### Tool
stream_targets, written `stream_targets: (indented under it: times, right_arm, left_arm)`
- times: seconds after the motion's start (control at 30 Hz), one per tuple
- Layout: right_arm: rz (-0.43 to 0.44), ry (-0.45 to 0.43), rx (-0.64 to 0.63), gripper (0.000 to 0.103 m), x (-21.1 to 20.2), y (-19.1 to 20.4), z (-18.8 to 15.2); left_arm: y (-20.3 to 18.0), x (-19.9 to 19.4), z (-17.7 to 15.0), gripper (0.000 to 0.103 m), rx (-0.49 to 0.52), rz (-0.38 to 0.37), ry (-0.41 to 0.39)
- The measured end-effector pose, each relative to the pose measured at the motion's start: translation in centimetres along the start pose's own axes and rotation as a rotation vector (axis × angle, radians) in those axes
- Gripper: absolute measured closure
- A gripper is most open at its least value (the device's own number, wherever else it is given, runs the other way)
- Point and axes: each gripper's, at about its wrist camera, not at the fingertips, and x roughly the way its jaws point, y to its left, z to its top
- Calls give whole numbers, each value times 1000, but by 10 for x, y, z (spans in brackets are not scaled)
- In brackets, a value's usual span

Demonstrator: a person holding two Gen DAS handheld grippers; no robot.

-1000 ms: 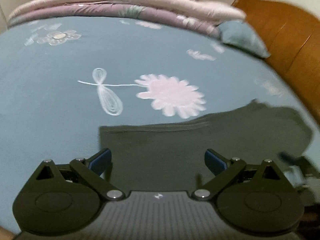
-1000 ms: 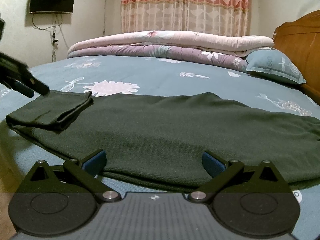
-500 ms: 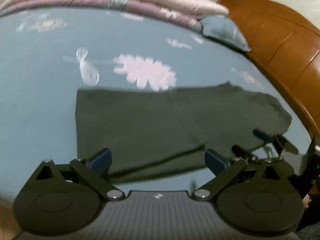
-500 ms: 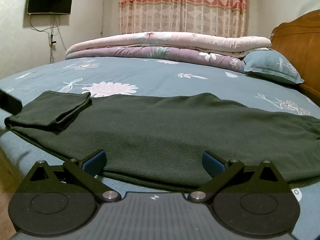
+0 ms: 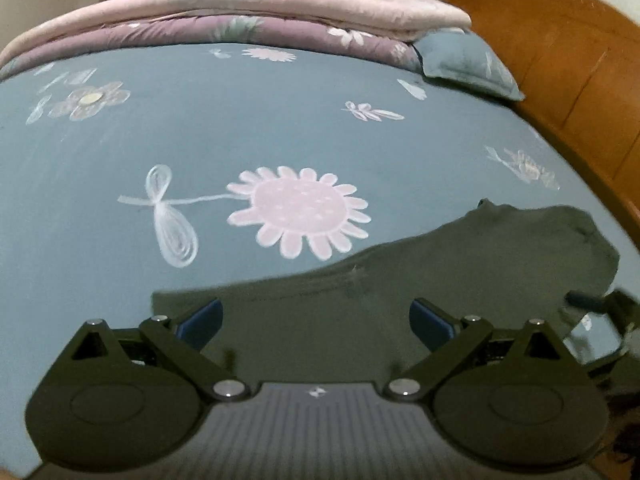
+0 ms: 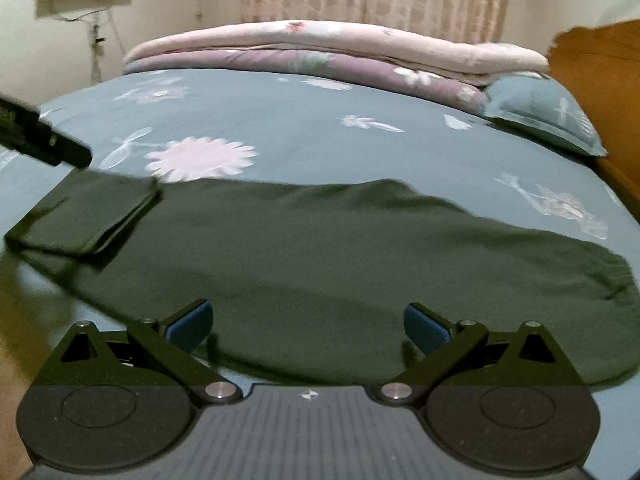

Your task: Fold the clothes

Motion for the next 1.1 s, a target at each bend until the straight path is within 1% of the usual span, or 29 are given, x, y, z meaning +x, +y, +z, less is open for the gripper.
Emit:
stream_targets:
  times: [0.17,0.27,0.4,0.5,0.57,0.67,0.8,0.87,0.9,1.0,1.1]
  right_arm:
    - [-56,28,104,0,1,-47,22]
    - [-70,48,185,0,-1,-81,24]
    - [-77,79,366,0,-10,-135,11]
    - [-77,62,555,0,-28,-180,-8]
    - [-50,31,704,0,-40,-210,-26]
    - [11,-28,917,0,-48,-248,-56]
    - [126,-113,1212,0,-36,-291,-97]
    - [189,-156,1321,0,-29,-303,-113]
    - [204,-182,1332,0,-30,-307,-114]
    - [202,-188,1343,0,-23,-316,-110]
    - [181,-153,1301,0,-13,-323,-99]
  left_arm:
    - [-32,12,20,4,84,-49,17]
    - [-48,17,27,4,105,-80,43]
    - [-69,22,40,4,114,-123,78]
    - [-85,26,49,4,120,-156,104]
    - [-95,29,55,4,125,-177,121]
    - [-112,33,65,4,137,-208,148]
    - [-141,37,81,4,204,-231,159]
    - [-154,39,86,4,226,-249,162]
    - [-160,41,88,4,237,-256,166]
    - [-179,46,91,4,272,-270,183]
    - [-192,49,93,4,299,-294,186]
